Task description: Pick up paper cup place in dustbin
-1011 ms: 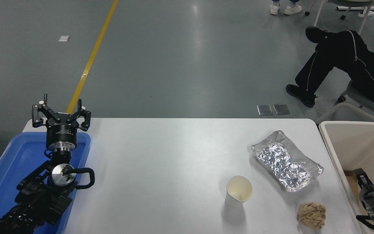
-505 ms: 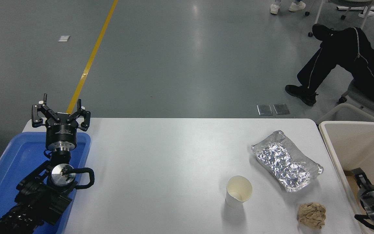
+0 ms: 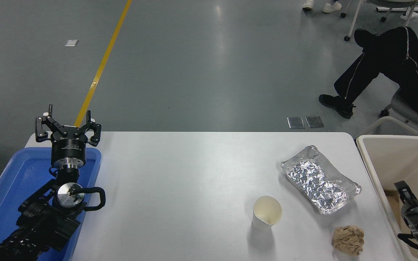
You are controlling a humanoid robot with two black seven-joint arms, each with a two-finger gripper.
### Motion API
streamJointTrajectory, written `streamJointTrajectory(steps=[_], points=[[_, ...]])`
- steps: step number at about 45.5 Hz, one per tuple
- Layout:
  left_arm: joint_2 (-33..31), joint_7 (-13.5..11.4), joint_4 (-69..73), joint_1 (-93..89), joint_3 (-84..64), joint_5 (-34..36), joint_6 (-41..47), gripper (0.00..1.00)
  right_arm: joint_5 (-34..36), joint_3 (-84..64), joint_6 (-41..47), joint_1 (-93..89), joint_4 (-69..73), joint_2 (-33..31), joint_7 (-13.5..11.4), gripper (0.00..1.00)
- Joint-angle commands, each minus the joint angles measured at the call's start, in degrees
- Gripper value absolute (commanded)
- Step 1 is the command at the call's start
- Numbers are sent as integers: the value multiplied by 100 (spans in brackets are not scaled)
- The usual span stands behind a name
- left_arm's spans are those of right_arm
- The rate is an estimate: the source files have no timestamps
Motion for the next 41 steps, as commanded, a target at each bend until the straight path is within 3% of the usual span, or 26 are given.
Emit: streamJointTrajectory(steps=[1, 9, 17, 28, 35, 41], points=[[-1, 0, -9, 0, 5, 9, -9, 99, -234, -154, 36, 840, 1100, -656, -5, 100], [-1, 0, -9, 0, 5, 9, -9, 99, -1227, -1339, 36, 2396, 2797, -1492, -5, 100], [-1, 0, -9, 0, 5, 9, -9, 99, -1746, -3070, 45, 4179, 4307, -1492, 4, 100], [-1, 9, -9, 0, 5, 9, -9, 99, -1869, -4241, 212, 6571, 7270, -781, 4, 100], [8, 9, -9, 0, 5, 9, -9, 99, -2563, -4654, 353, 7573, 8527, -210, 21, 100], [8, 0, -9, 0, 5, 9, -9, 99, -3029, -4812, 747, 8215, 9257, -7, 293, 100]])
